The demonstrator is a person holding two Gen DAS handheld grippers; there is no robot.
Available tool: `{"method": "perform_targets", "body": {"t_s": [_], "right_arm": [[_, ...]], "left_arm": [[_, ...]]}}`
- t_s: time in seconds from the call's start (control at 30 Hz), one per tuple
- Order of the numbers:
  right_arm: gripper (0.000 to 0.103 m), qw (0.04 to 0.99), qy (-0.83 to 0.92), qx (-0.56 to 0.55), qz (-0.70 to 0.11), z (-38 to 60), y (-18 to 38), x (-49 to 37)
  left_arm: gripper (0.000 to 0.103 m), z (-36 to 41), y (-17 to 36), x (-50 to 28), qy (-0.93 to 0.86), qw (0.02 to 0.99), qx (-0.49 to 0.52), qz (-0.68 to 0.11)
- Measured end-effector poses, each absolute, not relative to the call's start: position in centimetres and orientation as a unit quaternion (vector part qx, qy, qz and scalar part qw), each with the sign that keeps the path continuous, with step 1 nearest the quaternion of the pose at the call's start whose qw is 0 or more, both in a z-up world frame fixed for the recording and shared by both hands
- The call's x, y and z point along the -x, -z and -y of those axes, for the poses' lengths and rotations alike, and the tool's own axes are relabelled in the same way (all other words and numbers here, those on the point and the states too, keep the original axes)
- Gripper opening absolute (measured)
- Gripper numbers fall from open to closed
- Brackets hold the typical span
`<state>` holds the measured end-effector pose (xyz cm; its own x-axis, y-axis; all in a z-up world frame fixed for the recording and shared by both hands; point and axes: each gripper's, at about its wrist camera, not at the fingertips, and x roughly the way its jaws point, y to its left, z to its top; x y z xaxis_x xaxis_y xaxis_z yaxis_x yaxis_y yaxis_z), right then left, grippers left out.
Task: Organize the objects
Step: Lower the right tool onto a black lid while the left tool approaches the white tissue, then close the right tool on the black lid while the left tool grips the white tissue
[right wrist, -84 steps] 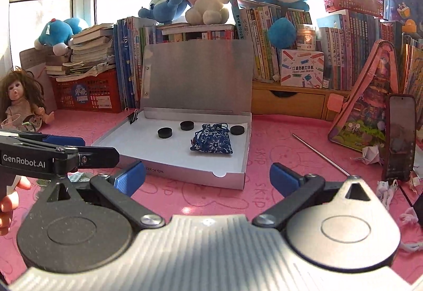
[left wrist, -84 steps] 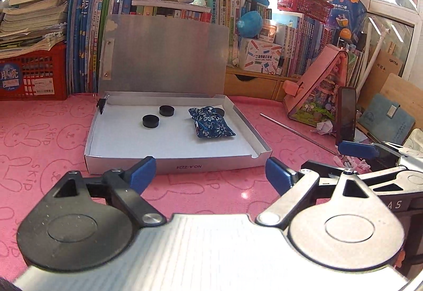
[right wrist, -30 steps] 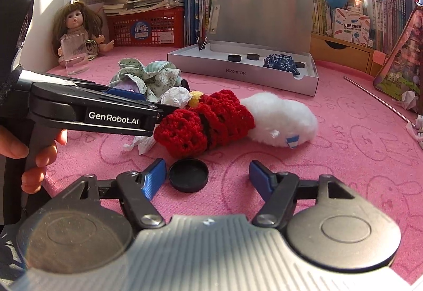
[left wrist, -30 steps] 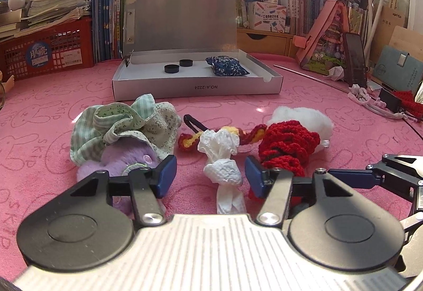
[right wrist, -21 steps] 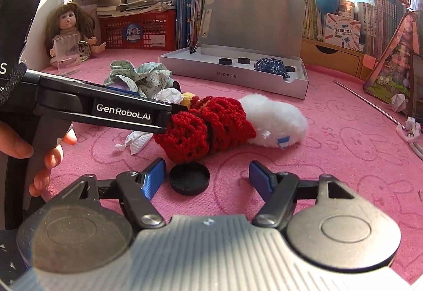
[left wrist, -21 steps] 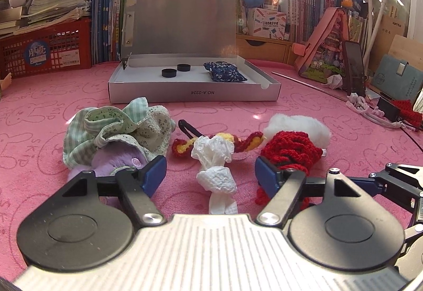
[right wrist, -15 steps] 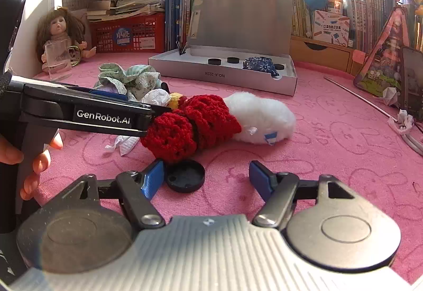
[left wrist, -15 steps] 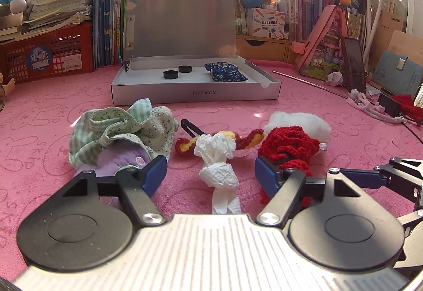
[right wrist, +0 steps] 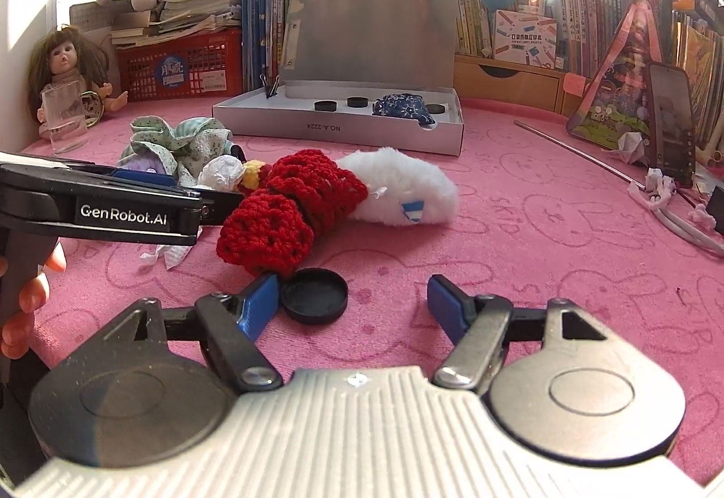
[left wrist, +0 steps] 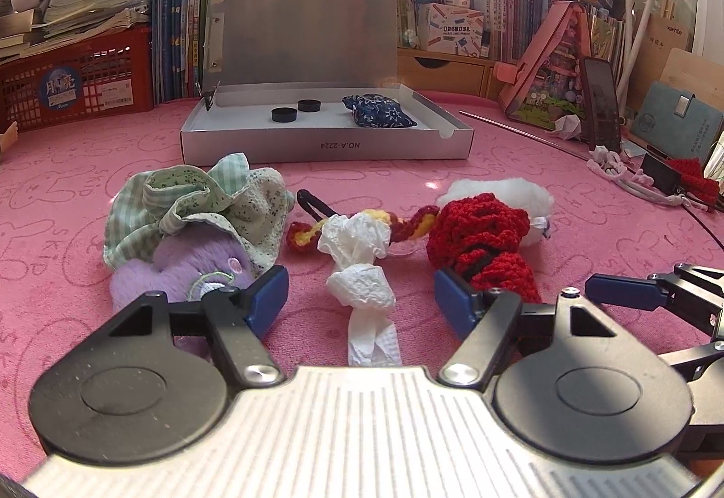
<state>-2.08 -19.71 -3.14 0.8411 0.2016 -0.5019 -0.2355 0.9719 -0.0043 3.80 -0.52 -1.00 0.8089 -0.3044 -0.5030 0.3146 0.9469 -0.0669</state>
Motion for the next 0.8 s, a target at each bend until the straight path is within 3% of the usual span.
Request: {"method": "perform_targets", "body": {"t_s": [0.13,0.2,0.33,0.8], "right_arm": [[0.081,0.958,-0.118,0.026,-0.258,19.65,3.19,2.15],[0.081,0.958,-0.123,0.025,-0.257,19.52,3.2,2.28],[0.076,0.958,-0.132,0.024,-0.254,19.32,3.2,2.43],[0.045,0.954,-0.154,0.015,-0.256,19.09,2.81,2.71]], "left_arm": [[0.071,0.58,1.11,-3.71,0.164,0.949,0.004,-0.267],[0.061,0.46,1.12,-3.72,0.163,0.948,0.01,-0.272],[0.054,0.11,1.2,-3.78,0.161,0.947,0.015,-0.279],[0.052,0.84,1.24,-4.43,0.164,0.946,-0.011,-0.278]]}}
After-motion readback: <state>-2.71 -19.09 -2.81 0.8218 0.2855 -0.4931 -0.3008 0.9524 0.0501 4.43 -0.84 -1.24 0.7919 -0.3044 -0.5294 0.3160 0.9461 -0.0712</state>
